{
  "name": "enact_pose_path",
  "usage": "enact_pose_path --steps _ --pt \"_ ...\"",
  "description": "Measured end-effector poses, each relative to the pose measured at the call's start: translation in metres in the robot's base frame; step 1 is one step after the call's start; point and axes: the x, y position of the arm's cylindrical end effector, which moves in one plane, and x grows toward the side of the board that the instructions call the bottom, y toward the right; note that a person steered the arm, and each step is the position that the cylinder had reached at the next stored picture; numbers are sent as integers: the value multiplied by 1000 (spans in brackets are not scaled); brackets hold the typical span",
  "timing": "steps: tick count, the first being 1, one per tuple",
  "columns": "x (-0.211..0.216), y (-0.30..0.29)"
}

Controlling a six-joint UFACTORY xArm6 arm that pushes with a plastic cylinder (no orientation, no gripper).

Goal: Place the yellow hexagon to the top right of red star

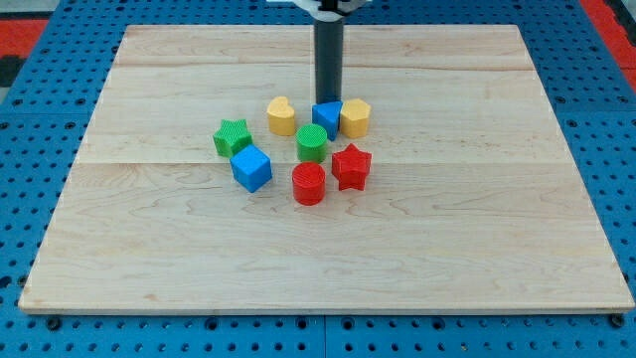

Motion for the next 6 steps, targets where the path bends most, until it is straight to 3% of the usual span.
enact_pose_path --steps 6 --pt "45 108"
